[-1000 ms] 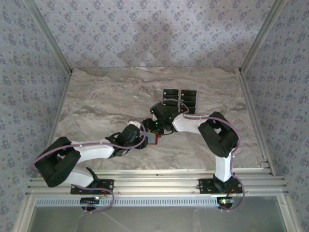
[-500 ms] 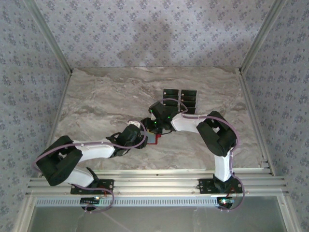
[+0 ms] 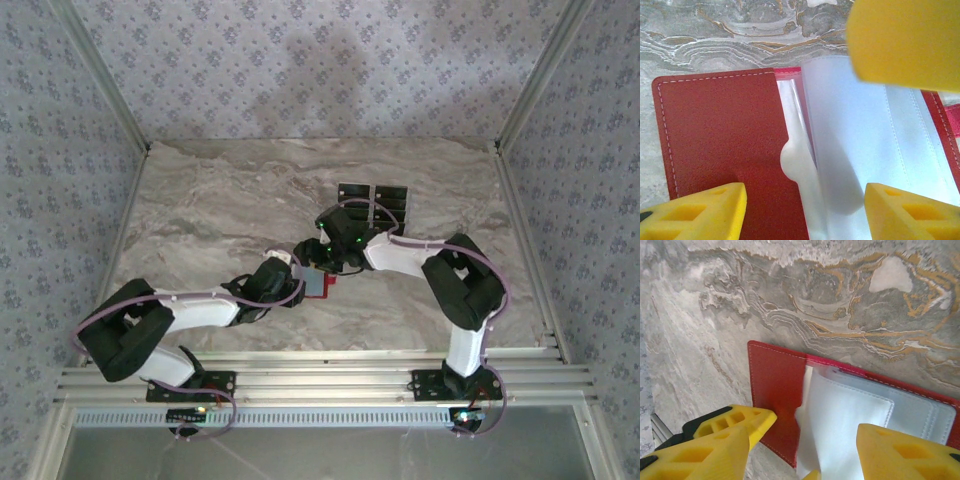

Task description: Put the credit cards into the card holder

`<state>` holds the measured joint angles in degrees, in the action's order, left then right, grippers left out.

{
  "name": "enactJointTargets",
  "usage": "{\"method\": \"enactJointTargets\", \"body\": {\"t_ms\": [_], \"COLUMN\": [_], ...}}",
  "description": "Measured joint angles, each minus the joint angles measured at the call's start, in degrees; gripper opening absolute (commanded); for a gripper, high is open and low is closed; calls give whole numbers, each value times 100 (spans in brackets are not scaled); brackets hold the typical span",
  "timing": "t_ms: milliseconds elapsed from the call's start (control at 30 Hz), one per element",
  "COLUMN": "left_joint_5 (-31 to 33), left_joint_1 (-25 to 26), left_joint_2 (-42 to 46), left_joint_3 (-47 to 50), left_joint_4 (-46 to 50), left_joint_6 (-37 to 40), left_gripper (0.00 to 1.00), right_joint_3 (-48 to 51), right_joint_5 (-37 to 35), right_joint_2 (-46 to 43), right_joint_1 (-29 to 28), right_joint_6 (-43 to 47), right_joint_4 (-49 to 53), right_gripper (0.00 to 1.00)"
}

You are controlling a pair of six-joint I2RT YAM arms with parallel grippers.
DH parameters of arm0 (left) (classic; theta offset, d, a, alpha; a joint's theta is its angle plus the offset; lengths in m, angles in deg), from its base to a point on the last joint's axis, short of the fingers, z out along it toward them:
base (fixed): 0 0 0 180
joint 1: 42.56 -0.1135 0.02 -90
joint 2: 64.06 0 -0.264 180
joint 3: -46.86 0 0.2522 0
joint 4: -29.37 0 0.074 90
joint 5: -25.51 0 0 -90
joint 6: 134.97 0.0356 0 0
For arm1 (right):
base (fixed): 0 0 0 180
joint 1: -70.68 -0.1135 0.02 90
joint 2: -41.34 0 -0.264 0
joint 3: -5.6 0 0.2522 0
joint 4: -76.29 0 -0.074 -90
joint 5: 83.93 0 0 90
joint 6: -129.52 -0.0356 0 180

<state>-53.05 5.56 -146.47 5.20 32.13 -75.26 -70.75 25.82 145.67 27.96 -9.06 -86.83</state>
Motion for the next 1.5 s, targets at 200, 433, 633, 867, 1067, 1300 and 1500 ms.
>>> {"method": "enactJointTargets", "body": {"t_ms": [200, 433, 633, 867, 1067, 1300, 1500], "left_joint_5": [-2, 13, 13, 15, 17, 20, -11], "left_joint_1": [0, 2, 2, 2, 0, 0, 2], "left_joint_2": [-46, -63, -66, -107, -122, -129, -94], "left_joint_3": [0, 0, 0, 0, 0, 0, 0], "left_joint_4": [-107, -136, -144, -227, -238, -251, -249], "left_joint_6": [-24, -39, -39, -39, -39, -39, -42], "left_gripper": [64, 64, 64, 64, 64, 65, 70], "right_joint_3": [179, 278, 356, 455, 470, 437, 415], "right_joint_5": [-74, -90, -90, -92, -90, -26, 72], "right_joint_2": [-87, -83, -72, -46, -44, 52, 125], "right_joint_1": [0, 0, 0, 0, 0, 0, 0], "right_joint_6": [11, 9, -9, -11, -13, -42, -142], "right_joint_4": [11, 24, 4, -7, -46, -188, -352], "right_gripper": [61, 61, 61, 61, 61, 61, 61]}}
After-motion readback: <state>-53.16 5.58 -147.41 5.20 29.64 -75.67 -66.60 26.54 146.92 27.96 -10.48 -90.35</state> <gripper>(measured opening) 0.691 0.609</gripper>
